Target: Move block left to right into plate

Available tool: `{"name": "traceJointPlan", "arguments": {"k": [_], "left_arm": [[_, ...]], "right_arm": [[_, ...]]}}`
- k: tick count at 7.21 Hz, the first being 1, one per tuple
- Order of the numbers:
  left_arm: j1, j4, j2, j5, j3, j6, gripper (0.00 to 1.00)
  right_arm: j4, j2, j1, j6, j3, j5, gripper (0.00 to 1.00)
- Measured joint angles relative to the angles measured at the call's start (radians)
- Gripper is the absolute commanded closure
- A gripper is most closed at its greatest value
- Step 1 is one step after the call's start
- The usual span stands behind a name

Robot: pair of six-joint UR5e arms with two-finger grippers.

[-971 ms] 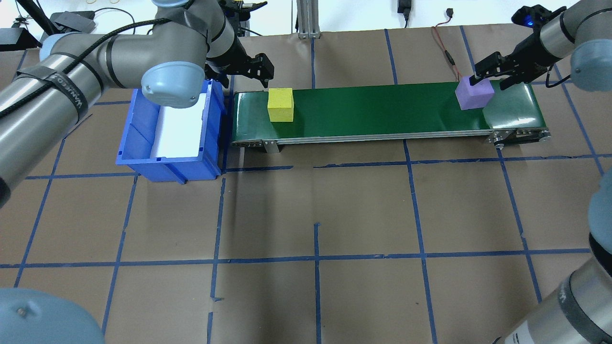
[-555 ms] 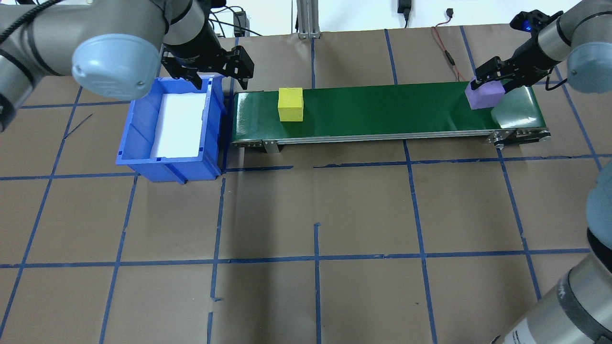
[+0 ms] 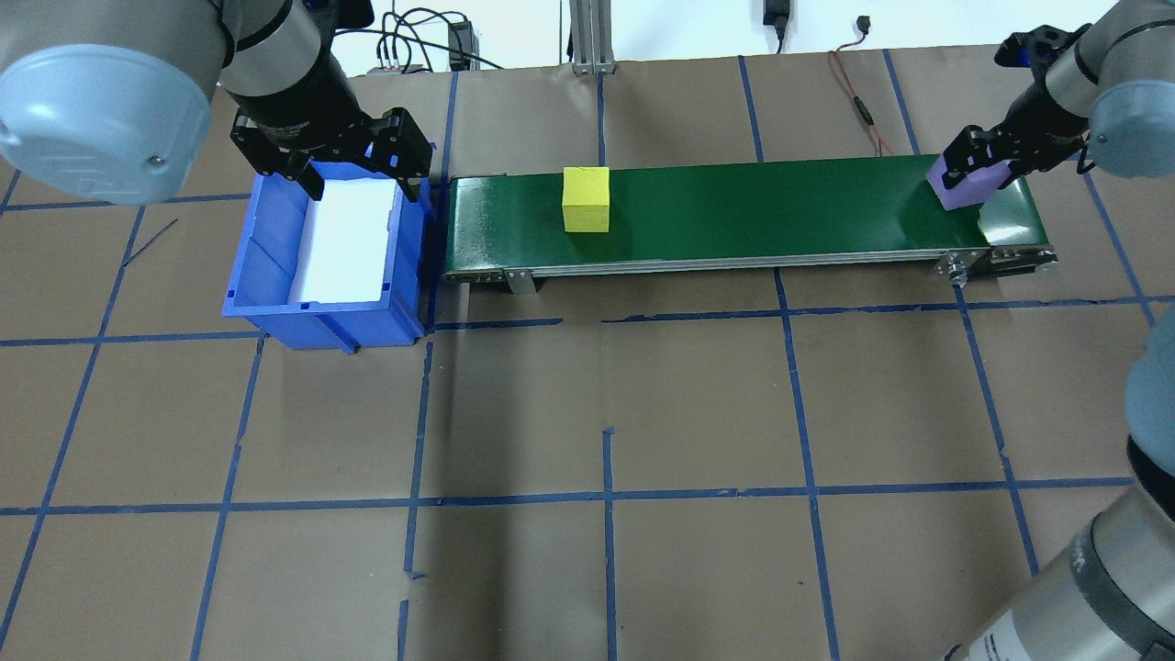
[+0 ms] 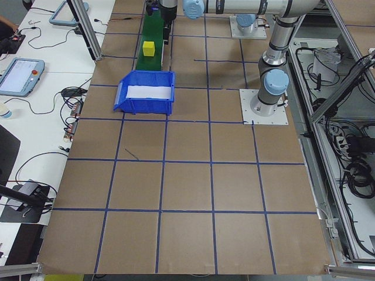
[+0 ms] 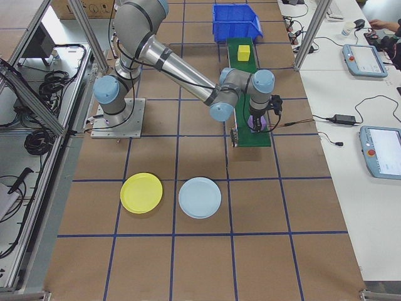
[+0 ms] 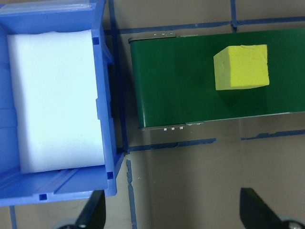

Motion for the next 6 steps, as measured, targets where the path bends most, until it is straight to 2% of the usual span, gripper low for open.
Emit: {"name": "traceJointPlan", "arguments": {"k": [1, 2, 3, 4, 6], "left_arm": [[0.0, -0.045, 0.008, 0.006, 0.005, 0.003, 0.0], [0.0, -0.09, 0.025, 0.012, 0.011, 0.004, 0.0], [-0.001, -0.141, 0.048, 0.041, 0.012, 0.004, 0.0], [-0.001, -0.186, 0.066, 0.079, 0.008, 0.002, 0.0], [-0.001, -0.215, 0.078, 0.1, -0.006, -0.017, 0.0]], "right_arm": [[-0.001, -0.016, -0.004, -0.015, 0.004, -0.046, 0.69], [0.002, -0.049, -0.022, -0.037, 0.012, -0.067, 0.69], [0.017, -0.089, -0.068, -0.072, 0.027, -0.076, 0.68], [0.031, -0.124, -0.142, -0.142, 0.063, -0.08, 0.68], [-0.03, -0.17, -0.344, -0.371, 0.172, -0.126, 0.66]]}}
